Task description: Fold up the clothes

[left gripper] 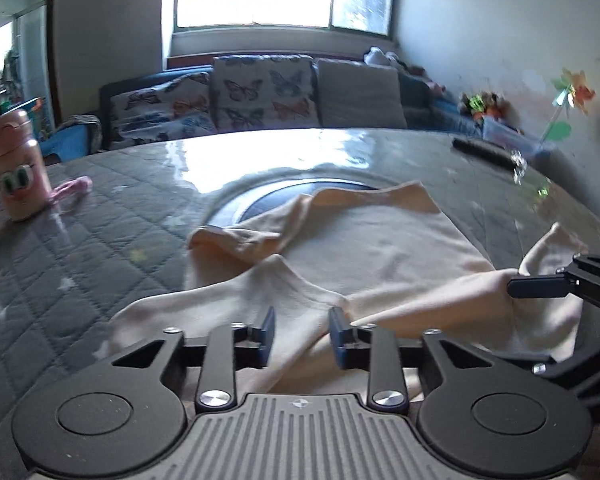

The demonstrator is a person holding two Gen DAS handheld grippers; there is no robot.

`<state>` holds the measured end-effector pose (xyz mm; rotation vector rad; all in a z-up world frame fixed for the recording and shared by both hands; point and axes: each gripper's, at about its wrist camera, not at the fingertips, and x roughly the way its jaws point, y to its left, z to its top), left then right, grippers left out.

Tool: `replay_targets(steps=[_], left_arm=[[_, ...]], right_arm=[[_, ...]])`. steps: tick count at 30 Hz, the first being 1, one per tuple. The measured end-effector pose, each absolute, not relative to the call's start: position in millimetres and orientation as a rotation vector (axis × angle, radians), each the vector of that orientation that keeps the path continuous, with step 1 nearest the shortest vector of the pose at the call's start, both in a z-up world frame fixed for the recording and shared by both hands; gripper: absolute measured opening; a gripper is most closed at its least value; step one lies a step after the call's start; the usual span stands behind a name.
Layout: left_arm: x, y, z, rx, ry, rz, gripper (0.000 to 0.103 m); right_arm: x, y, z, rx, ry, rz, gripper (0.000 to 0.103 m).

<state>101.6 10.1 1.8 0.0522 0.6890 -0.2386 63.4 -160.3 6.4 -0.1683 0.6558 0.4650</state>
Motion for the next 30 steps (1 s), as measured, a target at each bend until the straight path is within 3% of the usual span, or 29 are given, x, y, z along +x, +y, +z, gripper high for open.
replay_targets(steps=[8, 12, 17, 21, 30], left_arm=[[117, 6, -14, 0.074, 0.735, -0.244, 0.035], [115, 2, -13, 0.089, 0.739, -0.287, 0.041], [120, -4, -17, 0.114, 0.734, -0.279, 0.04], [123, 1, -16, 0.096, 0.725, -0.248, 0.005], [86, 71, 31, -0.129, 0.554, -0.103, 0.003]], right_arm=[[66, -149, -2, -0.181, 0.668, 0.516, 0.087], [67, -149, -4, -0.172, 0.678, 0.515, 0.088], [67, -147, -4, -0.18, 0.68, 0.514, 0.089], [67, -147, -5, -0.18, 0.688, 0.512, 0.092], [65, -148, -5, -0.176, 0.692, 0.507, 0.093]])
